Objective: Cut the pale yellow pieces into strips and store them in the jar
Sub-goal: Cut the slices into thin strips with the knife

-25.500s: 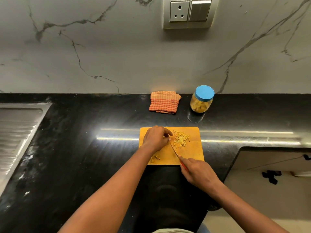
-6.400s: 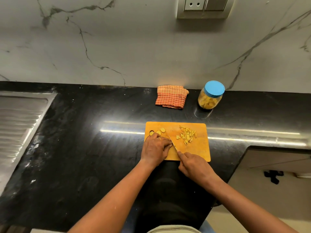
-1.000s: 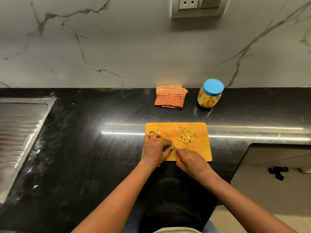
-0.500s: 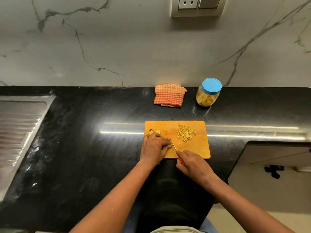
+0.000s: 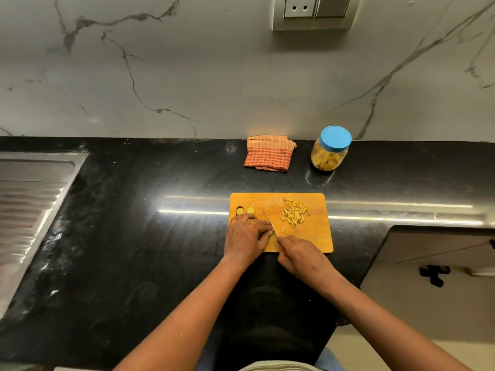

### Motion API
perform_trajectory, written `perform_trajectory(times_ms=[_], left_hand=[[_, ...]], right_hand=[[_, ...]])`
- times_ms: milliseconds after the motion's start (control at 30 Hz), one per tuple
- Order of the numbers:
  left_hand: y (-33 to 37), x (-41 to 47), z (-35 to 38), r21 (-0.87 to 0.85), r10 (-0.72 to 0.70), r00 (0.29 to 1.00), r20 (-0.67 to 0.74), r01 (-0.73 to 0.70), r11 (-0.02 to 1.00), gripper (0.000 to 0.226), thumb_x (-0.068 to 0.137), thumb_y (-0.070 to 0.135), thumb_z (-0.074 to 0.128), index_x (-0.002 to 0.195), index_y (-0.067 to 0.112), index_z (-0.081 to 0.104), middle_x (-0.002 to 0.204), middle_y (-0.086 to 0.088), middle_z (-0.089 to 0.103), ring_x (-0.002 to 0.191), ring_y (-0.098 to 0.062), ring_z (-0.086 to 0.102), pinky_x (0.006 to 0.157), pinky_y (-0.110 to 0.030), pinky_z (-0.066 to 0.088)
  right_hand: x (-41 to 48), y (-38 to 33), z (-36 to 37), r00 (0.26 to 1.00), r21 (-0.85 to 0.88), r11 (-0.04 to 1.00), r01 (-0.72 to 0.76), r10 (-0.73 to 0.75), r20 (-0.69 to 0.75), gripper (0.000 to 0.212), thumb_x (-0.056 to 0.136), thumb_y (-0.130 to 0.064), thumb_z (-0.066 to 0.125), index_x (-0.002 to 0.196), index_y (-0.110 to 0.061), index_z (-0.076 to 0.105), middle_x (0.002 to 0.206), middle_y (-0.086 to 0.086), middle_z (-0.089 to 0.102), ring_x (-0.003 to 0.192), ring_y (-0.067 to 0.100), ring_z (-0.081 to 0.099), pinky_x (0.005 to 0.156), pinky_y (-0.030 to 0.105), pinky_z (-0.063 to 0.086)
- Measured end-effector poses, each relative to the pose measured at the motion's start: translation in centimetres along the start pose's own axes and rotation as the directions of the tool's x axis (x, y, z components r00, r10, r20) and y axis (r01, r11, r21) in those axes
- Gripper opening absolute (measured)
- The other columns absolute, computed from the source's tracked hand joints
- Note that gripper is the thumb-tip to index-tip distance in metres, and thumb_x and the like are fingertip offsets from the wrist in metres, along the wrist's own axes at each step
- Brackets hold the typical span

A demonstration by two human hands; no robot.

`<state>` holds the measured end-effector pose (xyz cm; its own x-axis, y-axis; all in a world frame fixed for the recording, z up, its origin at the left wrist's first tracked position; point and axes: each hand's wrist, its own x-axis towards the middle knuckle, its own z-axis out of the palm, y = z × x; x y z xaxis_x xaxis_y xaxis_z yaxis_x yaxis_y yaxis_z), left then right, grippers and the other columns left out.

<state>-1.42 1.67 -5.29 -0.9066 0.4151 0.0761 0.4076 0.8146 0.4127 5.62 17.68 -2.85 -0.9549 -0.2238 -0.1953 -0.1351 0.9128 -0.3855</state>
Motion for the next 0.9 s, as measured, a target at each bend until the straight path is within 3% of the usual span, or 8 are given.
perform_trajectory(times_ms=[433,567,900], left_hand=[[0.0,0.3,-0.1,-0.027,-0.005,1.0,0.021,0.006,1.0,0.021,0.084,0.044,0.069,0.097,0.03,0.078,0.101,0.018,0.073,0.107,-0.007,0.058,0.096,-0.033,0.044],[-0.2,0.1,-0.2,-0.078,-0.007,1.0,0.0,0.007,0.997,0.02,0.082,0.042,0.072,0.093,0.027,0.079,0.097,0.016,0.073,0.103,-0.008,0.06,0.093,-0.037,0.046],[0.3,0.1,-0.2,-0.104,-0.043,0.999,-0.015,0.041,0.994,0.011,0.08,0.031,0.076,0.089,0.026,0.079,0.094,0.013,0.074,0.099,-0.012,0.062,0.091,-0.04,0.048]], right_hand=[[-2.6,0.1,0.6,0.994,0.015,0.999,0.052,-0.05,-0.094,0.044,0.099,-0.024,0.047,0.139,-0.007,0.048,0.102,0.007,0.063,0.084,0.022,0.062,0.075,0.032,0.049],[-2.2,0.0,0.4,0.988,0.02,0.997,0.072,-0.068,-0.138,0.04,0.095,-0.022,0.054,0.131,-0.006,0.057,0.091,0.007,0.064,0.075,0.022,0.062,0.066,0.032,0.05],[-1.7,0.4,-0.2,0.993,0.098,0.992,0.078,-0.069,-0.098,0.043,0.097,-0.024,0.049,0.137,-0.009,0.052,0.102,0.008,0.064,0.086,0.023,0.062,0.076,0.033,0.049]])
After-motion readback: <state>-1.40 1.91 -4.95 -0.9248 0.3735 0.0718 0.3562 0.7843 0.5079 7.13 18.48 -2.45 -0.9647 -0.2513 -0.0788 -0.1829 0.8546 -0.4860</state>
